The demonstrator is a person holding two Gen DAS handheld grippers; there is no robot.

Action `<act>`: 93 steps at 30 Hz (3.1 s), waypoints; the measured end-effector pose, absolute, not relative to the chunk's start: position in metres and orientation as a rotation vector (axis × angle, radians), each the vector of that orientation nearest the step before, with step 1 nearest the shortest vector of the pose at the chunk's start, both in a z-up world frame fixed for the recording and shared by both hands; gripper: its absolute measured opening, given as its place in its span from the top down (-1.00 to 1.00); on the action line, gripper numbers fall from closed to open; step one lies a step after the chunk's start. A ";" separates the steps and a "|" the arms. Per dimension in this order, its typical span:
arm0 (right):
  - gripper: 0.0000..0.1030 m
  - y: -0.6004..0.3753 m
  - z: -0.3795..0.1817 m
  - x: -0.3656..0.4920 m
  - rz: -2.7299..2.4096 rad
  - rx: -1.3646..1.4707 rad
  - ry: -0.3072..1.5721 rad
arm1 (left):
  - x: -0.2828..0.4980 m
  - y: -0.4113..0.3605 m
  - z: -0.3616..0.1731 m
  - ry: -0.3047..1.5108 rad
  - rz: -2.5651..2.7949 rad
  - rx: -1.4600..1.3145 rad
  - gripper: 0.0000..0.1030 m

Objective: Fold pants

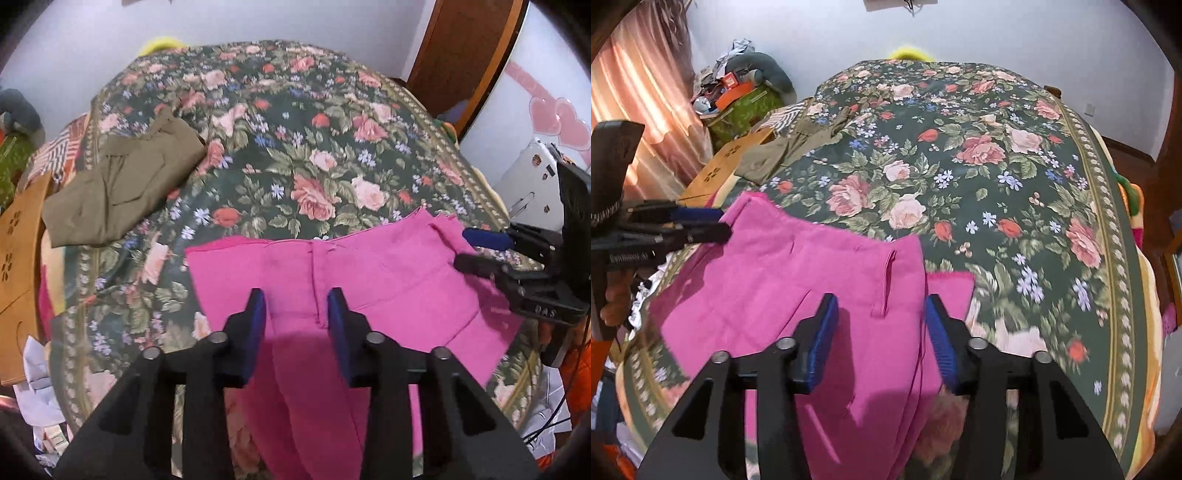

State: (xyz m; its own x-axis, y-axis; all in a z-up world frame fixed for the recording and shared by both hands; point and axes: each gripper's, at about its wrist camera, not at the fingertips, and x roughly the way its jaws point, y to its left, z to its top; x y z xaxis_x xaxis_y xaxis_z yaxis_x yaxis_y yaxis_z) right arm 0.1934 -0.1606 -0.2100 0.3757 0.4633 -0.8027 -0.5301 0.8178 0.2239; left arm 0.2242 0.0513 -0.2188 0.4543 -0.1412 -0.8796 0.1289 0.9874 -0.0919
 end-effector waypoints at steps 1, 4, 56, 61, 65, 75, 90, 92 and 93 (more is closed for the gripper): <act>0.42 -0.160 -0.213 0.197 0.628 -0.082 1.001 | 0.224 0.051 -0.221 1.081 -0.162 -0.011 0.34; 0.49 -0.157 -0.224 0.205 0.633 -0.103 1.030 | 0.227 0.053 -0.228 1.066 -0.133 0.006 0.33; 0.84 -0.177 -0.203 0.166 0.575 -0.016 0.931 | 0.178 0.048 -0.219 1.064 -0.095 -0.039 0.61; 0.85 -0.168 -0.168 0.164 0.594 -0.040 0.834 | 0.179 0.057 -0.199 1.010 -0.086 -0.062 0.65; 0.85 -0.153 -0.146 0.171 0.601 -0.078 0.776 | 0.182 0.070 -0.173 0.941 -0.066 -0.063 0.65; 0.85 -0.083 -0.107 0.219 0.651 -0.111 0.655 | 0.215 0.145 -0.129 0.804 0.076 -0.114 0.65; 0.85 0.058 -0.136 0.314 0.705 -0.160 0.688 | 0.303 0.274 -0.159 0.777 0.279 -0.123 0.71; 0.85 0.074 -0.146 0.326 0.703 -0.178 0.704 | 0.315 0.286 -0.168 0.771 0.325 -0.083 0.89; 0.85 0.081 -0.153 0.332 0.703 -0.184 0.717 | 0.321 0.291 -0.174 0.776 0.355 -0.066 0.89</act>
State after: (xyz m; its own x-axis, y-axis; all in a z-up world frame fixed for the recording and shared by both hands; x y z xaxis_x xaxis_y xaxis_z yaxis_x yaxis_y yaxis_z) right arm 0.3323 0.0807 -0.1531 0.5383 0.5269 -0.6577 -0.6475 0.7582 0.0774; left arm 0.3214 0.2907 -0.1737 0.6573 0.2888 -0.6961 -0.3373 0.9387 0.0709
